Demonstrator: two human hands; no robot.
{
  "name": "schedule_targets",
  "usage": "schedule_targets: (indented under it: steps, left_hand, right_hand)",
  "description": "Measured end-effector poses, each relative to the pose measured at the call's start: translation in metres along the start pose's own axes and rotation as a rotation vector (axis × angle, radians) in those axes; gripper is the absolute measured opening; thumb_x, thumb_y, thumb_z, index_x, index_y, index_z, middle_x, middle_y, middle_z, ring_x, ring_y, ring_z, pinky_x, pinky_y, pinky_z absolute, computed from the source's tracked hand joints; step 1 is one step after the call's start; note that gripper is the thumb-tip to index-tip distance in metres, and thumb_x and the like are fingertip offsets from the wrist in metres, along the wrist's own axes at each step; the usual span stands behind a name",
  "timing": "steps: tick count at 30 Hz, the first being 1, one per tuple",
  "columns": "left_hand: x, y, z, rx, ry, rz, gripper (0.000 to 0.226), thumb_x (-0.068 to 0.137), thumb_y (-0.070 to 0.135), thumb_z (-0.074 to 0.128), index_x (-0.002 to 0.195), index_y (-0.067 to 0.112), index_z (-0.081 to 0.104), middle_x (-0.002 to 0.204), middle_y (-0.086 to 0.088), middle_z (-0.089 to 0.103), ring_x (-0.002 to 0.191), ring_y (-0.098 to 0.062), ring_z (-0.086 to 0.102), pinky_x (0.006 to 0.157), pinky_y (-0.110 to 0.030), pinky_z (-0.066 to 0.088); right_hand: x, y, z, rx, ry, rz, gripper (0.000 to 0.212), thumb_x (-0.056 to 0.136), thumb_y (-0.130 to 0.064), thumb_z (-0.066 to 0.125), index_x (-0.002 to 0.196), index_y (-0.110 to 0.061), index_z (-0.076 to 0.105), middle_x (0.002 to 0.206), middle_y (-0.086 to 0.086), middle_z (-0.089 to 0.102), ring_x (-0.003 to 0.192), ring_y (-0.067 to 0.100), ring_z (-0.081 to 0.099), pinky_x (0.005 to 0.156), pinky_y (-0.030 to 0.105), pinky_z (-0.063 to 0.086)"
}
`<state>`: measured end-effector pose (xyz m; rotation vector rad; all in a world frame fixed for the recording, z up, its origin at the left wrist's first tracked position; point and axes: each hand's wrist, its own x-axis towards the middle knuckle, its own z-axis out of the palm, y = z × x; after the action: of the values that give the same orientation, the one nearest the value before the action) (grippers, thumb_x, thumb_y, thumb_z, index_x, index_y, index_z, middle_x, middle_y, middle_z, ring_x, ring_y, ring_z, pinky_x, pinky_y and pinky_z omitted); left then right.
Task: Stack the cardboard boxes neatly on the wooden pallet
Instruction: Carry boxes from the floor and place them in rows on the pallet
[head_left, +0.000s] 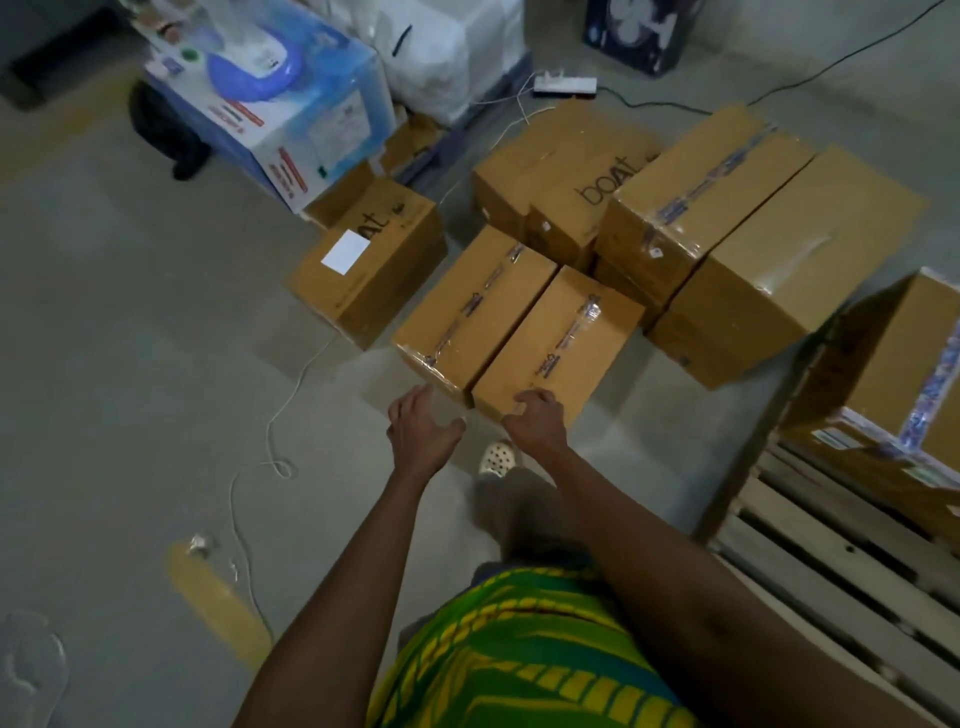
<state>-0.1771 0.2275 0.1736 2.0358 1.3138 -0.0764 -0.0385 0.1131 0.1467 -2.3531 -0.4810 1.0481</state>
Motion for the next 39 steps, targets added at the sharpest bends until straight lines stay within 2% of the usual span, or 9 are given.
schedule_targets:
  steps: [7, 13, 20, 26, 28, 30, 34, 37, 39]
  left_hand:
    - [0.132, 0.006, -0.056, -0.007, -0.089, -0.009, 0.076, 0.084, 0.037, 0.075, 0.151, 0.025, 0.041, 0.157, 0.001, 0.040, 0.145, -0.025, 0.026, 0.113, -0.047, 0.032]
    - [0.264, -0.003, -0.075, 0.072, -0.169, 0.027, 0.073, 0.086, 0.035, 0.076, 0.151, 0.021, 0.044, 0.155, -0.003, 0.045, 0.144, -0.028, 0.031, 0.115, -0.049, 0.033]
    - [0.489, -0.069, 0.053, 0.092, -0.292, 0.033, 0.077, 0.085, 0.044, 0.074, 0.152, 0.027, 0.042, 0.155, -0.005, 0.043, 0.144, -0.030, 0.036, 0.117, -0.055, 0.032]
    - [0.646, -0.147, 0.200, 0.240, -0.270, 0.074, 0.080, 0.097, 0.043, 0.060, 0.159, 0.009, 0.023, 0.162, -0.016, 0.029, 0.148, -0.035, 0.027, 0.119, -0.052, 0.023]
    - [0.676, -0.168, 0.223, 0.252, -0.243, 0.046, 0.077, 0.101, 0.043, 0.053, 0.159, 0.006, 0.018, 0.163, -0.018, 0.026, 0.148, -0.037, 0.027, 0.119, -0.049, 0.023]
    - [0.697, -0.182, 0.232, 0.202, -0.277, 0.008, 0.074, 0.100, 0.040, 0.057, 0.158, 0.008, 0.023, 0.159, -0.017, 0.034, 0.142, -0.039, 0.038, 0.115, -0.047, 0.032]
    - [0.702, -0.168, 0.214, 0.082, -0.275, -0.117, 0.064, 0.092, 0.032, 0.066, 0.148, 0.014, 0.042, 0.147, -0.013, 0.052, 0.131, -0.036, 0.052, 0.107, -0.041, 0.044]
    - [0.681, -0.126, 0.171, 0.119, -0.242, -0.096, 0.066, 0.083, 0.034, 0.060, 0.143, 0.010, 0.047, 0.142, -0.016, 0.056, 0.129, -0.038, 0.053, 0.104, -0.042, 0.045]
    - [0.661, -0.085, 0.125, 0.192, -0.208, -0.033, 0.070, 0.071, 0.036, 0.052, 0.134, 0.003, 0.053, 0.135, -0.020, 0.059, 0.123, -0.041, 0.056, 0.101, -0.044, 0.047]
  right_hand:
    - [0.106, -0.092, 0.017, 0.160, -0.012, 0.124, 0.045, 0.086, -0.027, 0.066, 0.130, -0.018, 0.065, 0.146, 0.007, 0.046, 0.135, 0.034, 0.044, 0.111, 0.040, 0.039]
    - [0.194, -0.139, 0.028, 0.317, 0.049, 0.265, 0.041, 0.094, -0.033, 0.065, 0.134, -0.021, 0.063, 0.148, 0.004, 0.047, 0.140, 0.028, 0.038, 0.114, 0.038, 0.029]
    - [0.387, -0.082, 0.122, 0.416, 0.156, 0.382, 0.051, 0.095, -0.036, 0.067, 0.141, -0.017, 0.056, 0.147, 0.006, 0.053, 0.133, 0.025, 0.050, 0.110, 0.041, 0.042]
    - [0.543, 0.011, 0.242, 0.365, 0.223, 0.579, 0.084, 0.092, -0.034, 0.070, 0.155, 0.001, 0.026, 0.153, 0.024, 0.039, 0.142, 0.039, 0.036, 0.116, 0.047, 0.032]
    - [0.565, 0.026, 0.268, 0.452, 0.291, 0.677, 0.093, 0.088, -0.040, 0.072, 0.155, 0.002, 0.023, 0.152, 0.023, 0.040, 0.140, 0.038, 0.039, 0.116, 0.045, 0.034]
    - [0.575, 0.032, 0.281, 0.571, 0.381, 0.742, 0.100, 0.075, -0.053, 0.072, 0.153, -0.004, 0.031, 0.149, 0.016, 0.048, 0.137, 0.033, 0.047, 0.113, 0.045, 0.040]
    - [0.566, 0.015, 0.276, 0.719, 0.495, 0.805, 0.076, 0.073, -0.054, 0.077, 0.137, -0.019, 0.054, 0.130, 0.000, 0.064, 0.117, 0.020, 0.059, 0.103, 0.032, 0.045]
    - [0.536, -0.021, 0.252, 0.686, 0.538, 0.815, 0.102, 0.056, -0.078, 0.065, 0.138, -0.019, 0.053, 0.133, 0.002, 0.064, 0.121, 0.026, 0.060, 0.104, 0.043, 0.049]
    - [0.504, -0.057, 0.223, 0.678, 0.519, 0.853, 0.113, 0.054, -0.084, 0.059, 0.143, -0.015, 0.049, 0.139, 0.006, 0.060, 0.126, 0.030, 0.058, 0.105, 0.046, 0.048]
